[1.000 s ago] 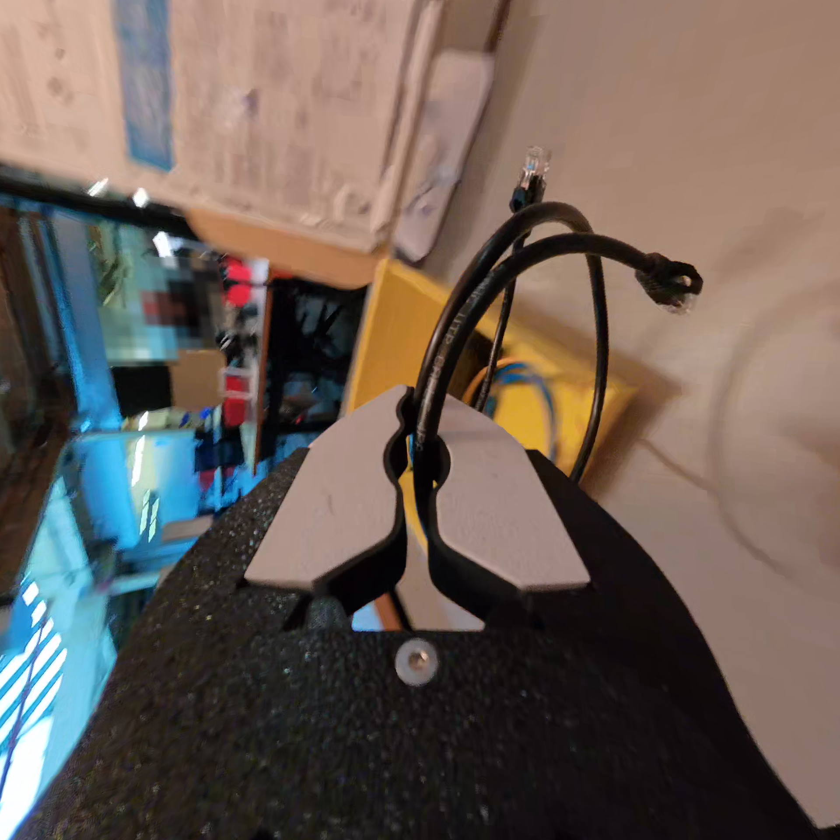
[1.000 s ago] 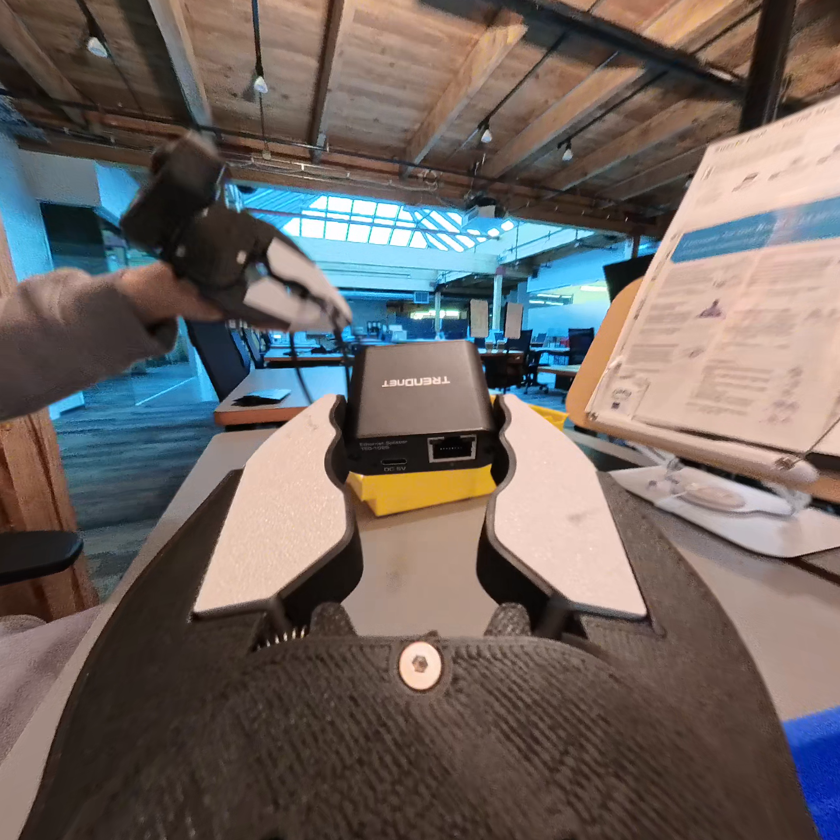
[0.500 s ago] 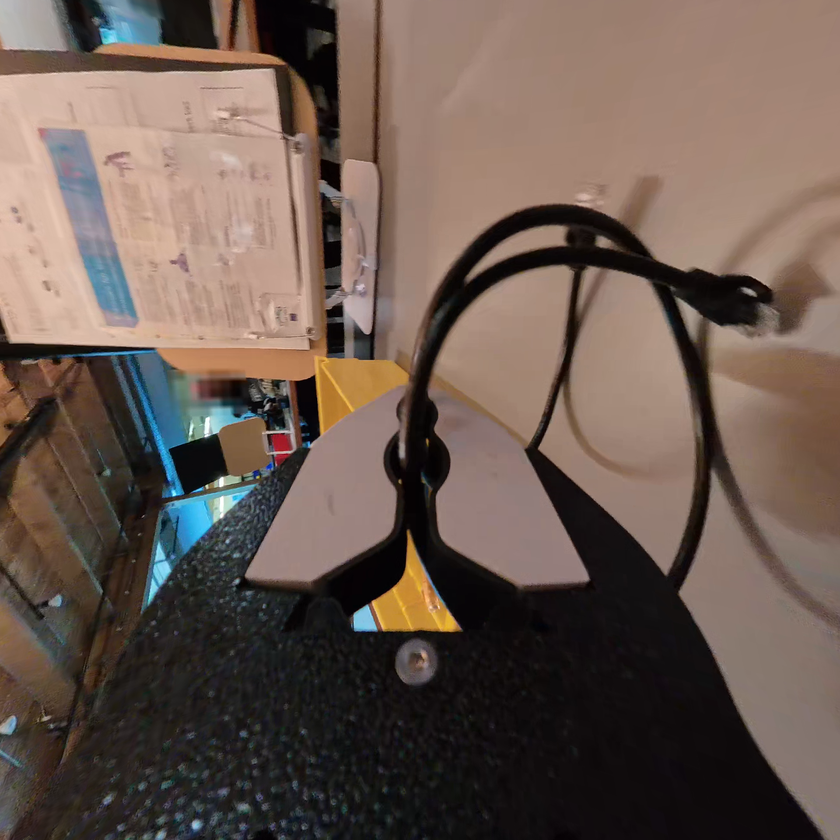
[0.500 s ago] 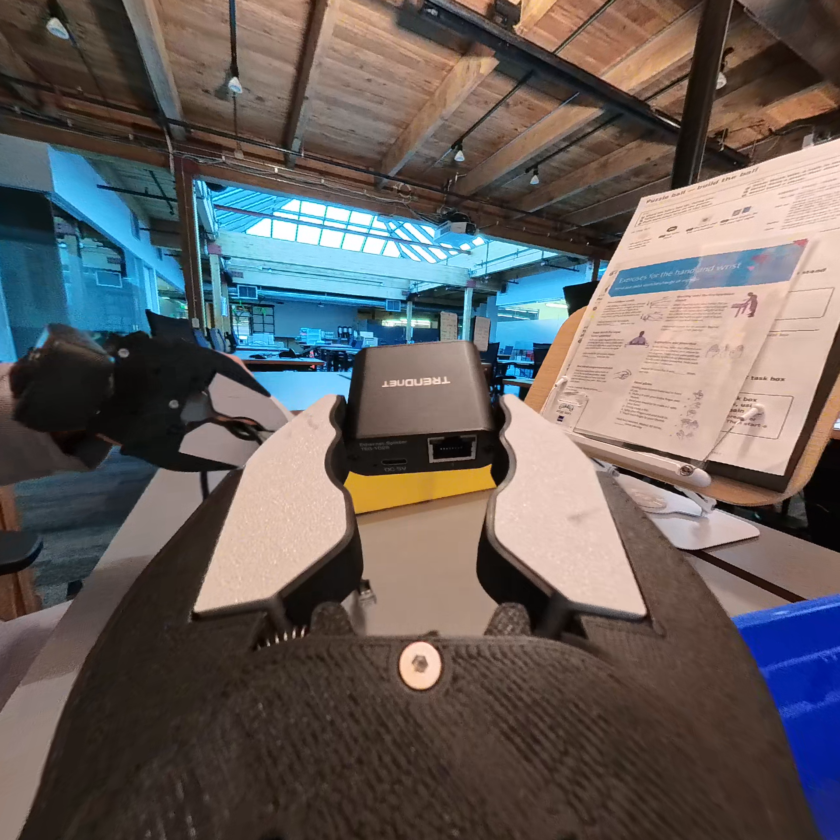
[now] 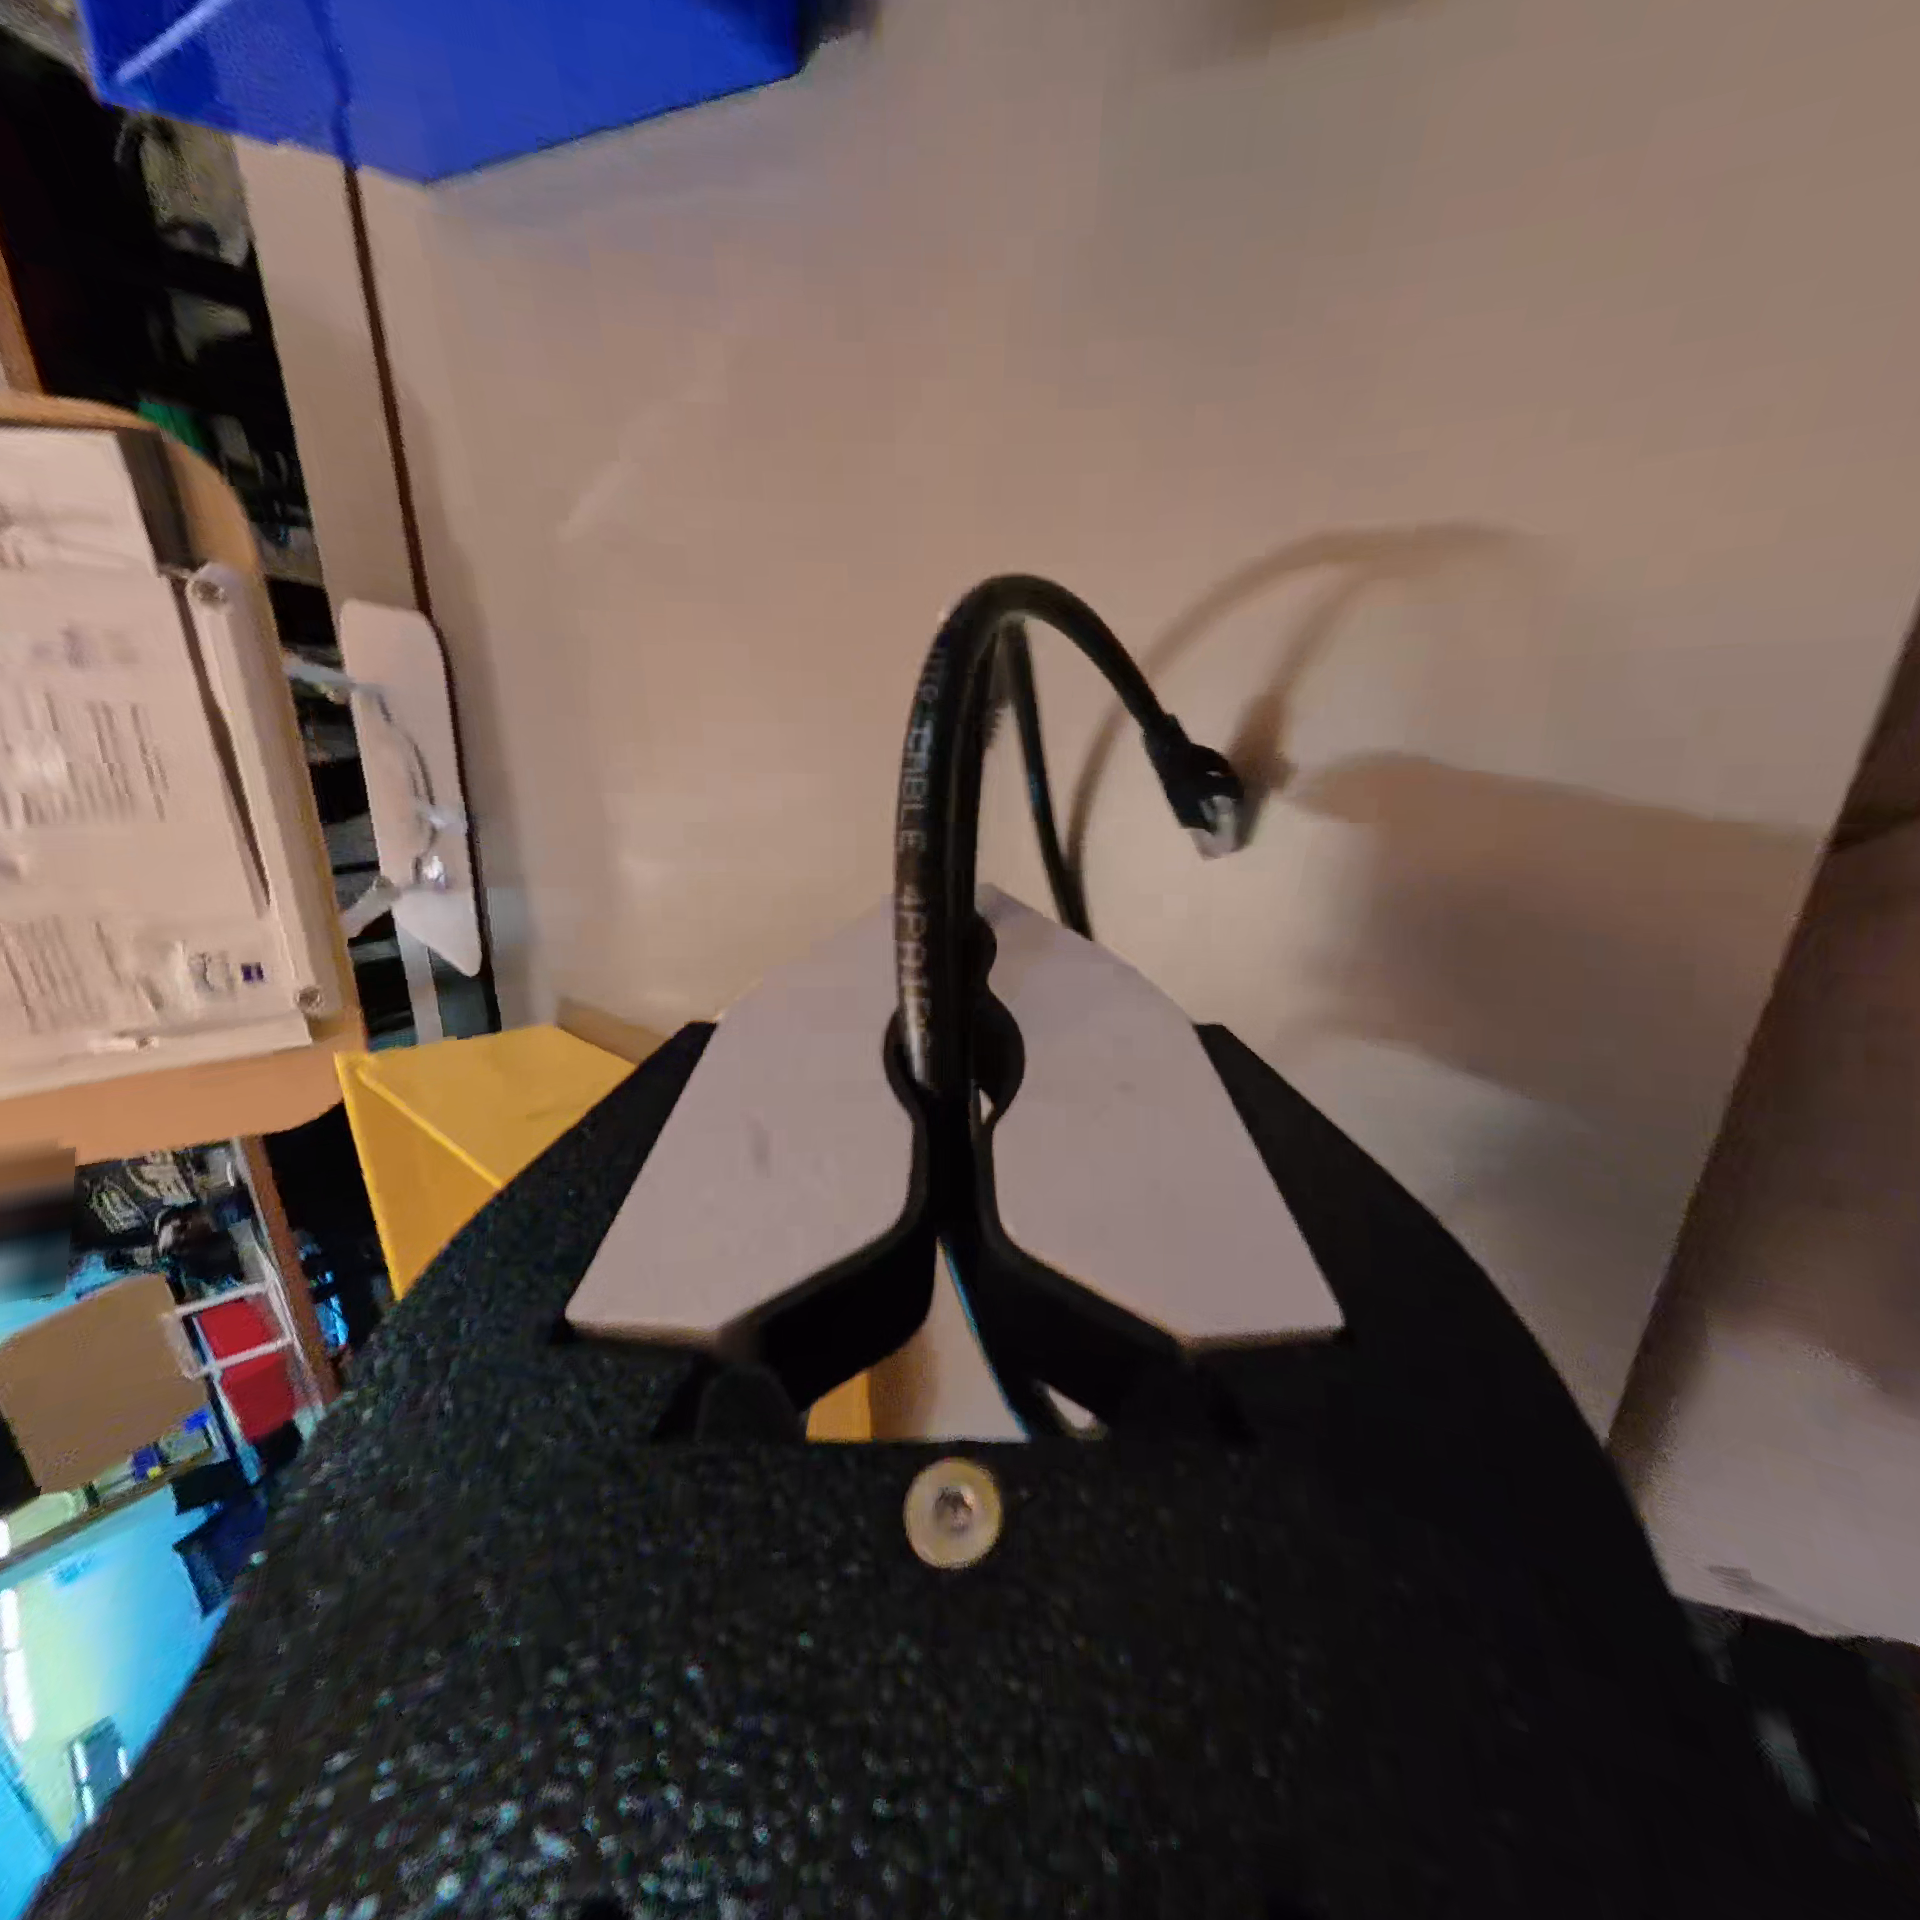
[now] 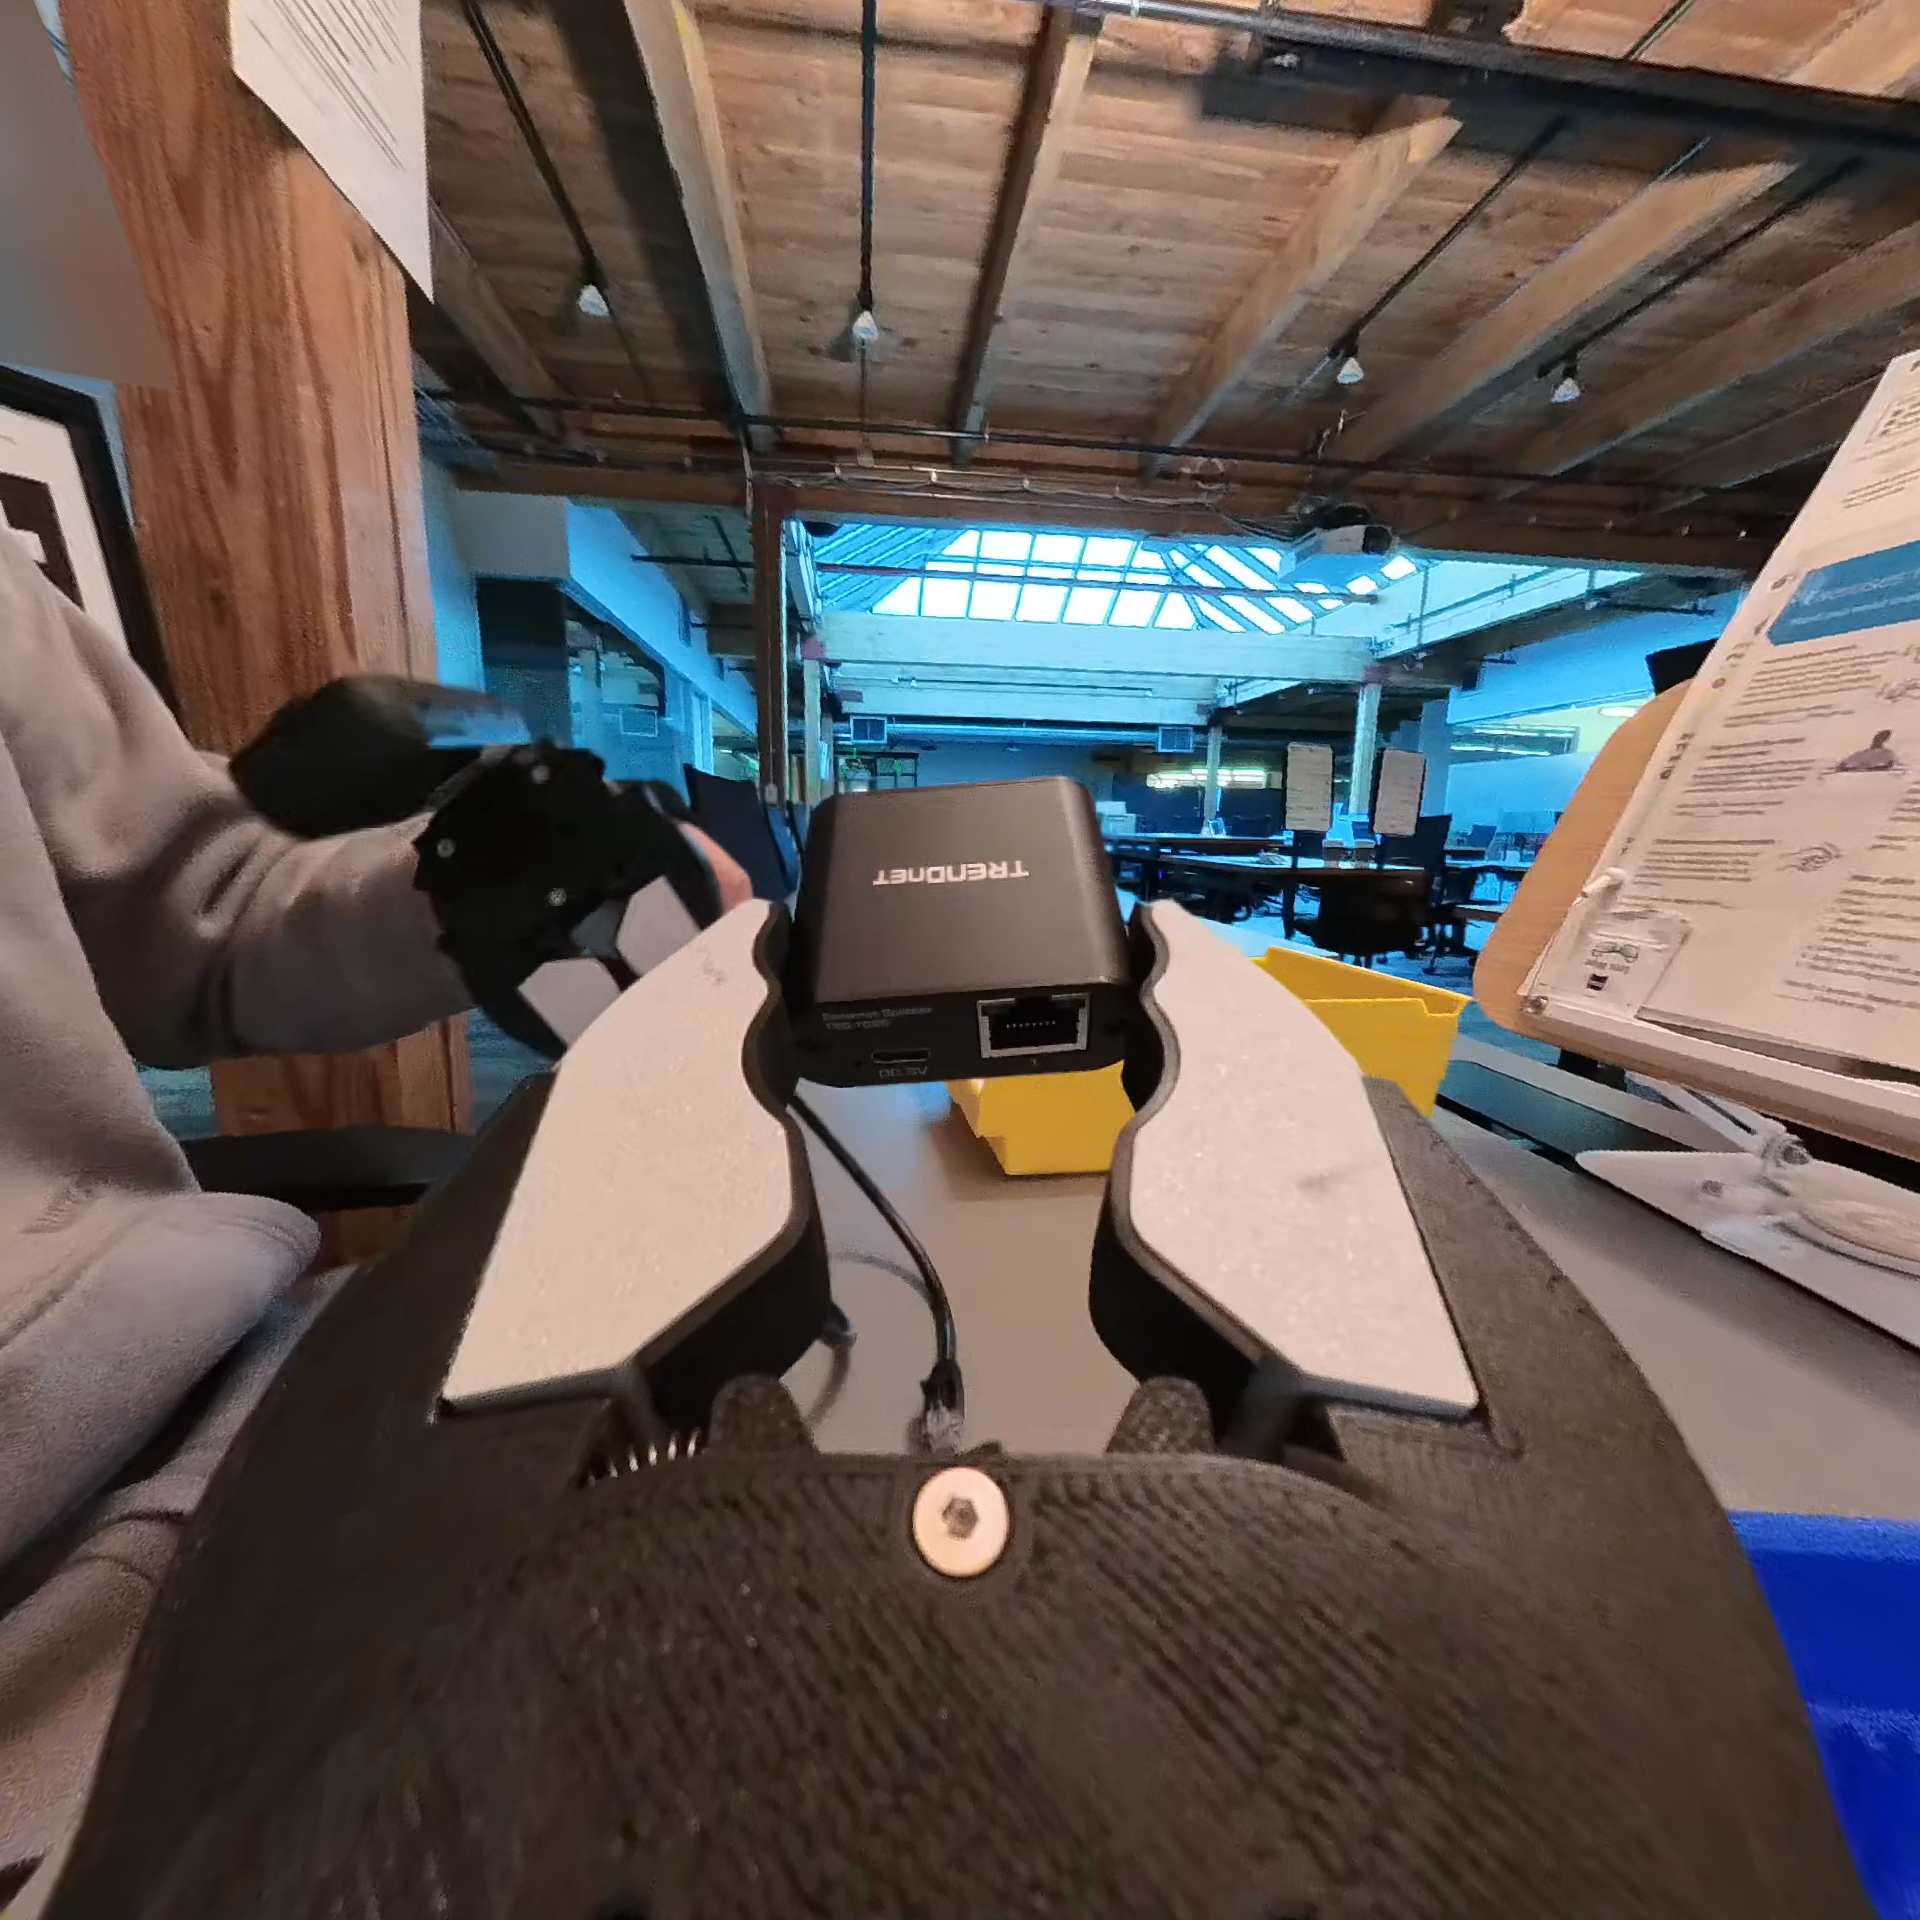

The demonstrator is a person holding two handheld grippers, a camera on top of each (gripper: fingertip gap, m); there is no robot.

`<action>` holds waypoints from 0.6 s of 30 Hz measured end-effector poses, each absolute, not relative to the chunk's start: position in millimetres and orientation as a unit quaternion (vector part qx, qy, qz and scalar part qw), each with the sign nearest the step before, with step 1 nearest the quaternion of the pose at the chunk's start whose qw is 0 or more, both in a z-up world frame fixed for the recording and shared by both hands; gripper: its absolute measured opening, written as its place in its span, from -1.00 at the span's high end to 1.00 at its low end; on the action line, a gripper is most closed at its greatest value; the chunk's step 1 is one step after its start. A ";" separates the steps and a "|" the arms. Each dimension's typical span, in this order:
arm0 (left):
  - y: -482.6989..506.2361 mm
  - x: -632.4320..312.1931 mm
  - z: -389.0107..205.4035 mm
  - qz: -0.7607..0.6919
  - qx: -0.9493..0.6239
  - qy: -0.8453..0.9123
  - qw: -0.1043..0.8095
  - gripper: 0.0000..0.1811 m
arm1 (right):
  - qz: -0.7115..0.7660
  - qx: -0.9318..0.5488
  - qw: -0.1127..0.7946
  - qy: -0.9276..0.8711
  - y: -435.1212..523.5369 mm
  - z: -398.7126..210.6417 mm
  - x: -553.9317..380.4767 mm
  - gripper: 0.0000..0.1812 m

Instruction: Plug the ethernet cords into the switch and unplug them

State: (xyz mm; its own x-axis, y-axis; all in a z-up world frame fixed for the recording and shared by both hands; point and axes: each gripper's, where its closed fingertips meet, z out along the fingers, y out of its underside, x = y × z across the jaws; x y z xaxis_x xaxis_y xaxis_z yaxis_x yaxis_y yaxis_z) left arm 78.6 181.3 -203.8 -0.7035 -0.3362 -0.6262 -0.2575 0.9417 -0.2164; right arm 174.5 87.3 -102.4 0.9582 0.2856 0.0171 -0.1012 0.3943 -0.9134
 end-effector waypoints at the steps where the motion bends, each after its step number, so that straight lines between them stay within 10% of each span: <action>1: 176.3 76.2 -207.5 -0.063 -0.158 0.921 0.351 1.00 | 0.114 -0.537 0.832 -0.084 87.0 -102.3 175.5 0.32; 10: 177.6 45.1 -261.0 -0.115 -0.202 0.936 0.265 0.99 | 0.088 -0.559 0.820 -0.090 93.8 -105.4 173.9 0.32; 18: 156.4 24.9 -265.6 -0.273 -0.223 0.926 0.136 0.40 | 0.069 -0.574 0.811 -0.085 97.8 -111.1 176.7 0.32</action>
